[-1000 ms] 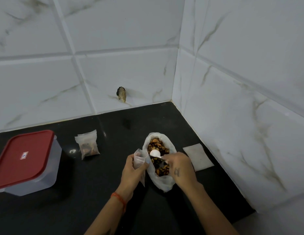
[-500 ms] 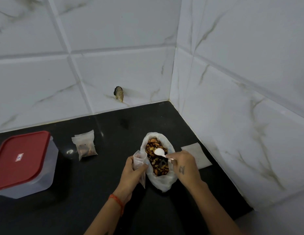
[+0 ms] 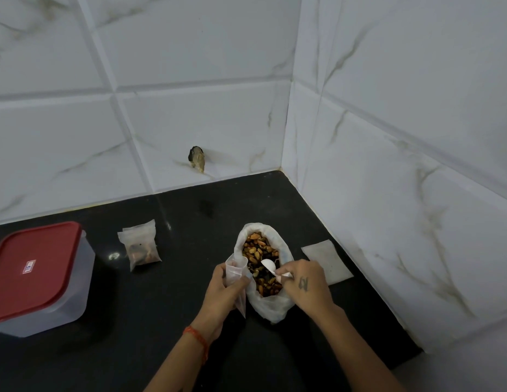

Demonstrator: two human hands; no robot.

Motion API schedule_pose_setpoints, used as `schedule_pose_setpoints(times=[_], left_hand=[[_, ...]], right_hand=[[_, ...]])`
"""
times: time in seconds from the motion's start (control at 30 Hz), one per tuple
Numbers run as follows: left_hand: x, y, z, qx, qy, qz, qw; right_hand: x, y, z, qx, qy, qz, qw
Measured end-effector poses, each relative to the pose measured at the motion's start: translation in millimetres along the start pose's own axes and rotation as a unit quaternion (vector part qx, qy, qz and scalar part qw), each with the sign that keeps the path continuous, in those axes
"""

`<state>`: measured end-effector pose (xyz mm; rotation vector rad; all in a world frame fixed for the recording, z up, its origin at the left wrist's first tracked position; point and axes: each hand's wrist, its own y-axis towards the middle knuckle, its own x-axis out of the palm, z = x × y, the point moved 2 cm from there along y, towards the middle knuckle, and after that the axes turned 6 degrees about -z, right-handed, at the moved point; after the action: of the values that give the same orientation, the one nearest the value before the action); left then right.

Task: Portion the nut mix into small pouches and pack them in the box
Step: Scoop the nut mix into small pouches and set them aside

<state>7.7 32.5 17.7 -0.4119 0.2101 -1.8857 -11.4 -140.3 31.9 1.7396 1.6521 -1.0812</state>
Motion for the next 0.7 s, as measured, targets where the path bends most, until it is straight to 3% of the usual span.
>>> schedule_pose_setpoints(times=[0.2,0.37,0.53,0.7], left_hand=[[-1.0,0.0,0.0,-0.002,-0.018,-0.005,1.000],[-3.0,2.5,-3.3,-0.005,-0.027,-0.008,1.000],[-2.9,4.0,-4.0,-0.006,-0.027,-0.011,1.000],[-4.0,3.8,-4.0,-0.006,-0.013,-0.019,1.000]], right_hand=[[5.0,5.6,3.3,0.023,0.040,0.029,0.999],[-4.1,15.6,1.4,0.042,0.100,-0.051,0.993],[-7.8,17.3,11.2,0.149,0.325,-0.080,0.930],[-4.7,19.1,19.5,0.197,0.406,-0.134,0.882]])
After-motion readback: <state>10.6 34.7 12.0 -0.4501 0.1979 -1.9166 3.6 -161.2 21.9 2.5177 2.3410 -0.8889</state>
